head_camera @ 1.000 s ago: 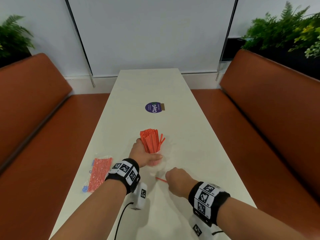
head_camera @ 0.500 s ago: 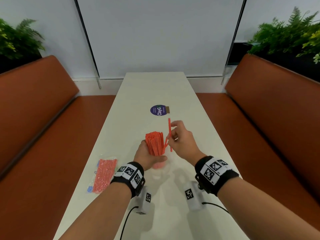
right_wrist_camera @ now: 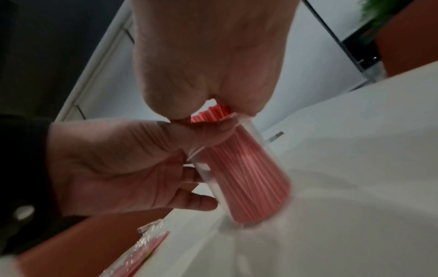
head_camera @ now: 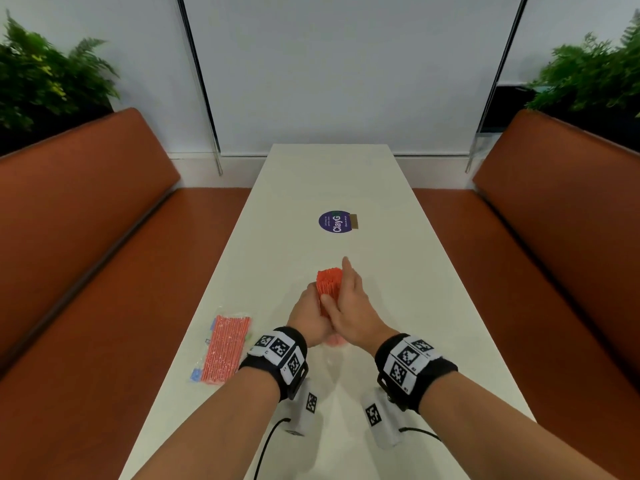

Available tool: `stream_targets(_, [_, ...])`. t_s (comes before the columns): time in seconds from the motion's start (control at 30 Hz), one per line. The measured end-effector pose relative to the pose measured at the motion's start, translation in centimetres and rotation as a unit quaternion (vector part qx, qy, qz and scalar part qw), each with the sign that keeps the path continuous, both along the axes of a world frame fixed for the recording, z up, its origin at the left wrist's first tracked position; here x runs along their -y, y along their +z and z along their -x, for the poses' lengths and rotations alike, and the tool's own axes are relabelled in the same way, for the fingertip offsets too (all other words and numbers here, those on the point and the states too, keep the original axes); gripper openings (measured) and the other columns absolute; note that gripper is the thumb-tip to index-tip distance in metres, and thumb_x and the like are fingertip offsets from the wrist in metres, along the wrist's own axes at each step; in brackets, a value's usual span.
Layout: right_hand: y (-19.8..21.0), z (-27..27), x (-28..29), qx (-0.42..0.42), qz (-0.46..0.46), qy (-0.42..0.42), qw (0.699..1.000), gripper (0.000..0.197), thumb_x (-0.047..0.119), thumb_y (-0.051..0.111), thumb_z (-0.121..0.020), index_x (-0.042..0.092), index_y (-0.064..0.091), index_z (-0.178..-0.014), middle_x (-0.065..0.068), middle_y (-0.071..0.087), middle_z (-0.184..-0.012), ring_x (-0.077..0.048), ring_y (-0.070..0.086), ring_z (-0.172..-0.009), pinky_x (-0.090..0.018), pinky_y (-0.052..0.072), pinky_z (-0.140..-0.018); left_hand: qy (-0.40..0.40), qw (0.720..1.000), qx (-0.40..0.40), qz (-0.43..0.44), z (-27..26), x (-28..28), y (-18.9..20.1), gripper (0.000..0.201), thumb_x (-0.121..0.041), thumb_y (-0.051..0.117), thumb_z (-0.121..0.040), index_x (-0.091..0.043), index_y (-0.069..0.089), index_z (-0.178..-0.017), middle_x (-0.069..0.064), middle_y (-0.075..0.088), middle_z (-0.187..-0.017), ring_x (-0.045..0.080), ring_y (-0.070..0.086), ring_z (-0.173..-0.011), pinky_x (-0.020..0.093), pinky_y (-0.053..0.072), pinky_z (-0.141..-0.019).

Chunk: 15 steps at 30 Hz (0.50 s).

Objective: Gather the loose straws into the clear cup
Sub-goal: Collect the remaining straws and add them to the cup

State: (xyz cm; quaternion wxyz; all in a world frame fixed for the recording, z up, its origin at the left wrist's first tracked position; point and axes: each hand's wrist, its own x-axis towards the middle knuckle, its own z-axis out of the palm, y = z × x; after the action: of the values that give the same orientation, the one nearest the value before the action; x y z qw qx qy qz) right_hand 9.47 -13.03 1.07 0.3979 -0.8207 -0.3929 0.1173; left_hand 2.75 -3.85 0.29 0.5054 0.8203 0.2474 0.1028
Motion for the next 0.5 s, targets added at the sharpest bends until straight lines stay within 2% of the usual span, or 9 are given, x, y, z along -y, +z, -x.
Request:
stream_targets(0.07, [0.3, -0.5, -1.3, 0.038, 0.027, -0.02, 0.999, 0.077, 0.032, 0.046, -0.095, 0.01, -0.003, -0.149, -0.024, 0.011, -0.154, -0.037, 0.023, -0.14, -0.046, 0.023, -0.116, -0.028, 1.0, -0.005, -0.002, -0.2, 0.1, -0.1, 0.049, -0.009, 0.074, -0.077, -0.013, 0.049, -0.119, -0.007, 0.06, -0.099, 0.017, 0.062, -0.094, 0.021, 0.05, -0.074])
stream_targets(0.13, [1.0, -1.2, -2.2, 0.073, 0.063, -0.015, 0.995, 0.072, 0.038, 0.043, -0.095, 0.012, 0.003, -0.15, -0.022, 0.013, -0.153, -0.037, 0.021, -0.14, -0.047, 0.021, -0.116, -0.06, 0.998, -0.013, 0.011, -0.1, 0.2, 0.1, 0.074, -0.015, 0.081, -0.07, -0.023, 0.044, -0.134, -0.006, 0.065, -0.113, 0.015, 0.063, -0.104, 0.021, 0.052, -0.082])
stream_targets(0.17, [1.3, -1.4, -2.4, 0.091, 0.082, -0.005, 0.992, 0.067, 0.039, 0.041, -0.096, 0.012, 0.01, -0.149, -0.02, 0.019, -0.15, -0.036, 0.023, -0.137, -0.045, 0.023, -0.114, -0.064, 0.997, -0.022, 0.022, 0.0, 0.2, 0.3, 0.083, -0.017, 0.083, -0.068, -0.025, 0.041, -0.138, -0.007, 0.064, -0.116, 0.013, 0.062, -0.106, 0.023, 0.051, -0.086])
stream_targets(0.23, [1.8, -1.9, -2.6, 0.12, 0.11, 0.011, 0.987, 0.053, 0.037, 0.037, -0.098, 0.007, 0.031, -0.141, -0.017, 0.036, -0.138, -0.033, 0.031, -0.127, -0.039, 0.029, -0.108, -0.048, 0.998, -0.036, 0.035, 0.1, 0.2, 0.4, 0.087, -0.019, 0.086, -0.065, -0.023, 0.039, -0.138, -0.007, 0.061, -0.111, 0.014, 0.059, -0.103, 0.025, 0.048, -0.086])
stream_targets(0.3, [1.7, -2.7, -2.4, 0.098, 0.103, 0.008, 0.99, 0.041, 0.034, 0.037, -0.099, 0.003, 0.051, -0.122, -0.016, 0.051, -0.121, -0.03, 0.043, -0.116, -0.035, 0.036, -0.098, -0.03, 0.998, -0.048, 0.034, 0.1, 0.1, 0.5, 0.085, -0.021, 0.088, -0.061, -0.019, 0.04, -0.131, -0.006, 0.059, -0.111, 0.015, 0.057, -0.102, 0.026, 0.046, -0.084])
stream_targets(0.37, [1.4, -3.4, -1.9, 0.061, 0.052, 0.002, 0.997, 0.035, 0.032, 0.041, -0.098, 0.004, 0.056, -0.111, -0.014, 0.059, -0.109, -0.027, 0.055, -0.104, -0.028, 0.041, -0.086, -0.025, 0.998, -0.051, 0.038, 0.1, 0.1, 0.4, 0.088, -0.023, 0.091, -0.057, -0.017, 0.04, -0.129, -0.005, 0.06, -0.115, 0.015, 0.058, -0.105, 0.03, 0.049, -0.089])
stream_targets(0.43, [1.3, -3.7, -1.2, 0.033, -0.007, 0.004, 0.999, 0.03, 0.029, 0.045, -0.097, 0.007, 0.055, -0.114, -0.012, 0.066, -0.103, -0.023, 0.062, -0.094, -0.023, 0.042, -0.078, -0.028, 0.997, -0.051, 0.051, 0.0, 0.0, 0.4, 0.092, -0.024, 0.092, -0.054, -0.018, 0.041, -0.13, -0.004, 0.06, -0.118, 0.016, 0.058, -0.108, 0.032, 0.051, -0.092])
stream_targets(0.5, [1.7, -3.7, -0.6, -0.004, -0.04, 0.02, 0.999, 0.031, 0.027, 0.044, -0.098, 0.009, 0.049, -0.122, -0.011, 0.068, -0.101, -0.02, 0.062, -0.089, -0.02, 0.042, -0.076, -0.032, 0.996, -0.041, 0.069, -0.2, 0.1, 0.4, 0.097, -0.027, 0.092, -0.048, -0.021, 0.042, -0.131, -0.004, 0.062, -0.118, 0.016, 0.06, -0.11, 0.035, 0.052, -0.096])
